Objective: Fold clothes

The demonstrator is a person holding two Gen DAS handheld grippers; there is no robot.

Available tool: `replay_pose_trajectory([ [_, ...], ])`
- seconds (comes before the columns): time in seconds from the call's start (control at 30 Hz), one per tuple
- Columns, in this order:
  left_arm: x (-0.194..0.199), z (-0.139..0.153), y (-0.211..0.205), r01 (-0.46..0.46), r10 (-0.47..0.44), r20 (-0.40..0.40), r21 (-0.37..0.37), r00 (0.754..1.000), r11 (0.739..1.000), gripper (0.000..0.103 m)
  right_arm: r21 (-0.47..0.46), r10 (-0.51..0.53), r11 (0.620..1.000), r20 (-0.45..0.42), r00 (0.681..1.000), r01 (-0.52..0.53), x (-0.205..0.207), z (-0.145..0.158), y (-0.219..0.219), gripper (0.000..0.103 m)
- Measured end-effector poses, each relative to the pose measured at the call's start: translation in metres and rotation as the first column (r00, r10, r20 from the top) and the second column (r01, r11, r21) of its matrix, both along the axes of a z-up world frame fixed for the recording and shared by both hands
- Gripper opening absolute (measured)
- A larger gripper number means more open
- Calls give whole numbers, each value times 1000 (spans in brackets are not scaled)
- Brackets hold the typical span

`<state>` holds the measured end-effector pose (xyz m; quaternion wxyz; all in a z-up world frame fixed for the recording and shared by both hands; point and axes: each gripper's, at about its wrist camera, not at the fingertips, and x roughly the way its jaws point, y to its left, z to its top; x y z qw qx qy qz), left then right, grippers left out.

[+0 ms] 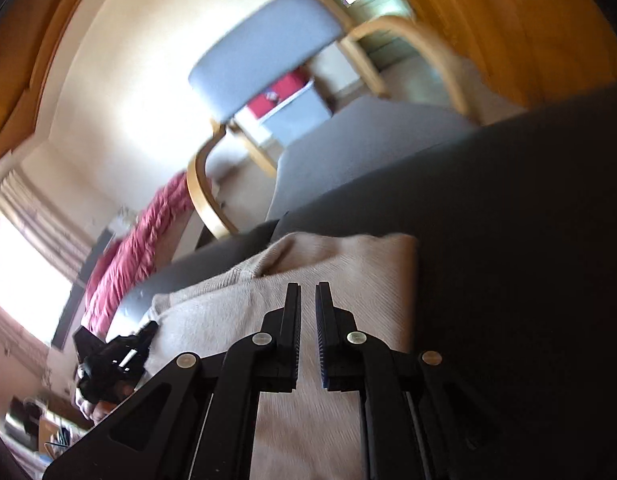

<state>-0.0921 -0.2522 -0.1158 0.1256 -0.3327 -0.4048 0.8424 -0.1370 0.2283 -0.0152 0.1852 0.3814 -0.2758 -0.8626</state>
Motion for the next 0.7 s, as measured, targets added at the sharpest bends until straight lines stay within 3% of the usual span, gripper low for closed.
replay_pose_trajectory([
  [0.13,-2,-2,2,0,0,-1,3,1000,1000,6,38,-8,999,63,998,6,-26,-26,-5,5],
  [0.27,-3,-2,2,4,-4,-1,2,1000,1000,6,-44,-146,988,67,987,149,-21,-39,31,3],
  [0.37,-3,-2,1,4,-4,-2,5,1000,1000,6,-28,-237,971,32,971,238,-7,-33,50,8],
  [0.43,-2,-2,0,4,-4,-2,9,1000,1000,6,-16,-211,977,-11,977,211,0,-21,43,11],
  [0.57,-2,-3,-1,4,-4,-4,18,1000,1000,6,-100,79,991,-97,992,-88,9,-5,-7,13],
  [0.7,-1,-3,-3,4,-4,-5,22,1000,1000,6,-127,357,924,-57,933,-361,14,-19,-57,20],
])
